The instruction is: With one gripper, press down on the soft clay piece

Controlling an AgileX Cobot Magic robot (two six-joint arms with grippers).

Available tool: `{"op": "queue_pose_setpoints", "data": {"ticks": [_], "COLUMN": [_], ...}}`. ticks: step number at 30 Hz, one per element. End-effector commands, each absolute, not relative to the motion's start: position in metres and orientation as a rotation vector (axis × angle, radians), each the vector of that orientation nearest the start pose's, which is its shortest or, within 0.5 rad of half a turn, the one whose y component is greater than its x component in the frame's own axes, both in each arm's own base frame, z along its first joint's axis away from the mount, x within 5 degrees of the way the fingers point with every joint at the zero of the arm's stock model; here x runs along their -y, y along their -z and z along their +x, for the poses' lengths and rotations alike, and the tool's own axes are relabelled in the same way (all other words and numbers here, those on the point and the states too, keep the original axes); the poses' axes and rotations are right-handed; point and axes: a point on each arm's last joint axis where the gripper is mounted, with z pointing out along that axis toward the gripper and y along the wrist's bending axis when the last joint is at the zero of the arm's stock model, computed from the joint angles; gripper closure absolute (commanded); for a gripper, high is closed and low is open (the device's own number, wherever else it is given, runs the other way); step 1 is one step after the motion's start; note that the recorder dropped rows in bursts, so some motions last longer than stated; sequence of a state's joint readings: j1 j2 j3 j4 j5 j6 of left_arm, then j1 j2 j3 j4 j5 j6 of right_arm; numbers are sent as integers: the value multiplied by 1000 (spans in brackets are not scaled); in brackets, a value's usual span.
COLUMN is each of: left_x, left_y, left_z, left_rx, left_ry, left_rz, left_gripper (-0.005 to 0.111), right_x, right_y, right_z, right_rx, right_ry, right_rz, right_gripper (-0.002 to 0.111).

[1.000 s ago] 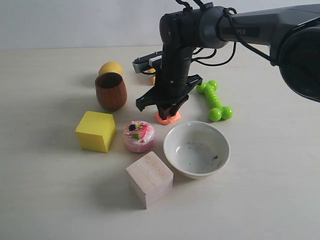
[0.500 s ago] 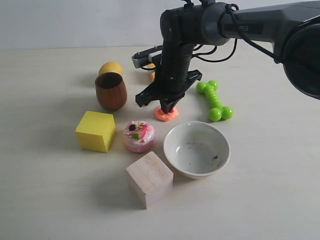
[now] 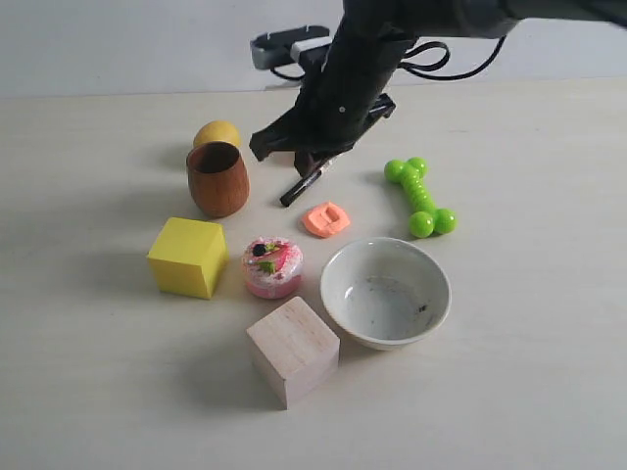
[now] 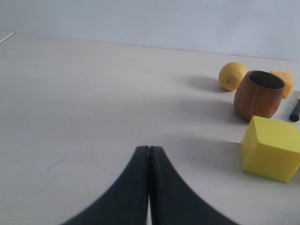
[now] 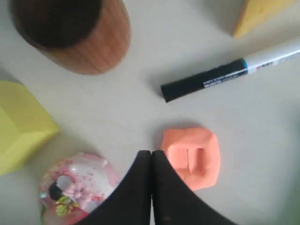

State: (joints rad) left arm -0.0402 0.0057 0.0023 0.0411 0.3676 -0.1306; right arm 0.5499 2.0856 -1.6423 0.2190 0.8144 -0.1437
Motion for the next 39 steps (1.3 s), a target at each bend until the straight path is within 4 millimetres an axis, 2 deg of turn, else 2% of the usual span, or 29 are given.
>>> {"op": "queue_pose_setpoints", "data": {"ticks": [1,5,12,16,19,20,24,26,30,31,32,33,39], "left_x": [1,1,1,1,1,1,1,1,1,1,1,1,1], "left_y": [-181,-181,-181,-181,-181,-181,-181,-181,-181,-181,-181,-181,-181], "left_z": [53,53,53,53,53,53,53,53,53,53,53,53,53], "left_rx": [-1844,-1844,-1844,-1844,-1844,-1844,-1844,-1844,-1844,-1844,-1844,-1844,-1844], "left_ry": [89,89,89,89,89,89,89,89,89,89,89,89,89], "left_rz": [-55,-55,-55,-55,-55,-55,-55,-55,-55,-55,-55,-55,-55], "left_gripper": [107,107,107,107,107,107,107,107,107,107,107,107,107], "right_x": [-228,-205,-176,-167,-162,-161,-151,-141,-103,-87,-78,-62,-15], "right_y": [-237,-259,-292,-321,-334,-343,-356,-360,-365,-368,-369,-371,-365], "right_z": [351,317,265,252,245,246,241,240,241,238,235,227,186], "right_rx": [-2461,-2338,-2313,-2200,-2153,-2083,-1984,-2004,-2076,-2067,-2061,-2047,-1993], "right_ry": [-423,-427,-486,-488,-498,-484,-358,-311,-227,-199,-185,-165,-49], "right_rz": [-671,-608,-576,-575,-565,-552,-620,-560,-354,-292,-260,-194,-15], "right_gripper": [108,108,108,108,108,108,108,108,108,108,108,108,108]}}
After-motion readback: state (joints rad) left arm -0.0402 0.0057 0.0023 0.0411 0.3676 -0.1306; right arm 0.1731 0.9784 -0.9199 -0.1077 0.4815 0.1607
